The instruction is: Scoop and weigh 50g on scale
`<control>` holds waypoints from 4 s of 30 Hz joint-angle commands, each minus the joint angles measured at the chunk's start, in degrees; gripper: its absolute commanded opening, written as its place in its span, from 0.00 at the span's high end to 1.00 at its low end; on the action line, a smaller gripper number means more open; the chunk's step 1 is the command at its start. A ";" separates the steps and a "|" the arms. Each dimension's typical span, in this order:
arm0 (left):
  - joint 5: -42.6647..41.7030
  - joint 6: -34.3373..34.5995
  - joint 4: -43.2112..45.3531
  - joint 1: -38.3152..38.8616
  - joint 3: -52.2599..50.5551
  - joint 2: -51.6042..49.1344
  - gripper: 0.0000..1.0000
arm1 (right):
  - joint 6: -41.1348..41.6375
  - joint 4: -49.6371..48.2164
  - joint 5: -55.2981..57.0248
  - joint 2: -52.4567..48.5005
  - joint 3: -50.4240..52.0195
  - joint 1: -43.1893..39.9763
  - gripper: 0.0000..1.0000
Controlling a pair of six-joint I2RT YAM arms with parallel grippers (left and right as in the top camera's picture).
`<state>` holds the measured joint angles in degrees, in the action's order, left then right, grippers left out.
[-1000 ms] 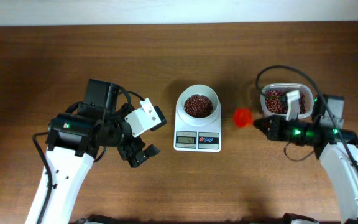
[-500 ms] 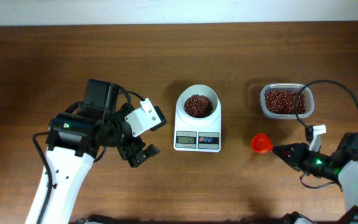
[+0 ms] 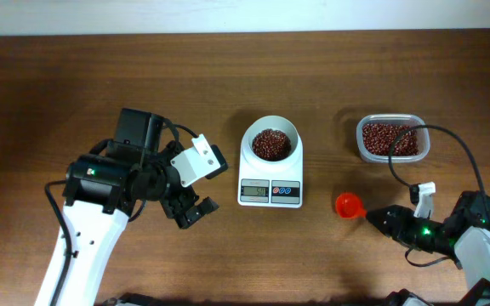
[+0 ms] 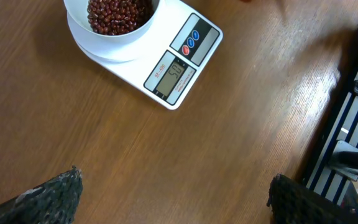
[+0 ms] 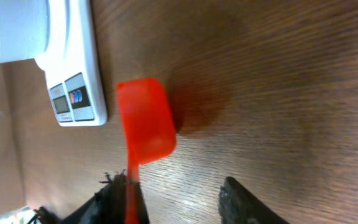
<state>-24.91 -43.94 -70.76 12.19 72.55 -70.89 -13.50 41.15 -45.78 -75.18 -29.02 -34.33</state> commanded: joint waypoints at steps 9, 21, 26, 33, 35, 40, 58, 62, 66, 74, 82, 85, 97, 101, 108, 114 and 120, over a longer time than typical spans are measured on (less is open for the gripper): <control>-0.81 -0.96 -0.04 -0.20 0.79 0.09 0.01 | 26.03 -1.99 7.08 0.13 0.42 -0.24 0.41; -0.81 -0.96 -0.07 -0.20 0.79 0.09 0.01 | 31.12 -3.43 23.76 1.64 -15.17 -0.24 0.01; -0.81 -0.96 -0.04 -0.20 0.79 0.09 0.01 | 30.08 -2.45 5.79 9.77 -25.81 -0.20 0.01; -0.81 -0.96 -0.04 -0.20 0.79 0.09 0.01 | 33.48 -1.92 -0.55 13.53 -27.17 -0.20 0.01; -0.81 -0.96 -0.04 -0.20 0.79 0.09 0.01 | 33.48 -1.70 -0.11 11.69 -27.17 -0.20 0.01; -0.81 -0.96 -0.04 -0.20 0.79 0.09 0.01 | 33.51 -1.29 -3.56 10.80 -27.17 0.37 0.01; -0.81 -0.96 -0.04 -0.20 0.79 0.09 0.01 | 30.14 -13.27 21.22 15.43 -27.15 24.63 0.01; -0.81 -0.96 -0.04 -0.20 0.79 0.09 0.01 | 28.50 -8.68 23.32 22.60 -25.88 24.70 0.01; -0.81 -0.96 -0.04 -0.20 0.79 0.09 0.01 | 28.52 -9.49 24.00 32.09 -19.06 24.70 0.01; -0.81 -0.96 -0.04 -0.20 0.79 0.09 0.01 | 28.52 -29.73 23.96 59.19 4.87 26.58 0.01; -0.81 -0.96 -0.04 -0.20 0.79 0.09 0.01 | 28.52 -31.93 27.65 74.71 12.76 28.44 0.01; -0.81 -0.96 -0.04 -0.20 0.79 0.09 0.01 | 28.50 -31.89 27.80 74.99 12.87 29.75 0.01; -0.81 -0.96 -0.04 -0.20 0.79 0.09 0.01 | 28.50 -42.73 40.33 74.99 25.09 35.12 0.01; -0.81 -0.96 -0.04 -0.20 0.79 0.09 0.01 | 21.79 -42.69 40.46 74.99 25.75 35.12 0.01; -0.81 -0.96 -0.04 -0.20 0.79 0.09 0.01 | 19.23 -40.54 40.48 74.99 26.99 35.12 0.01; -0.81 -0.96 -0.04 -0.20 0.79 0.09 0.01 | 16.35 -42.03 40.46 74.99 28.70 35.15 0.01; -0.81 -0.96 -0.04 -0.20 0.79 0.09 0.01 | 10.45 -37.05 40.94 74.99 28.70 36.50 0.01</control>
<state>-24.93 -43.94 -70.76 12.19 72.60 -70.89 -1.96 3.66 -5.78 -0.75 -0.60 1.13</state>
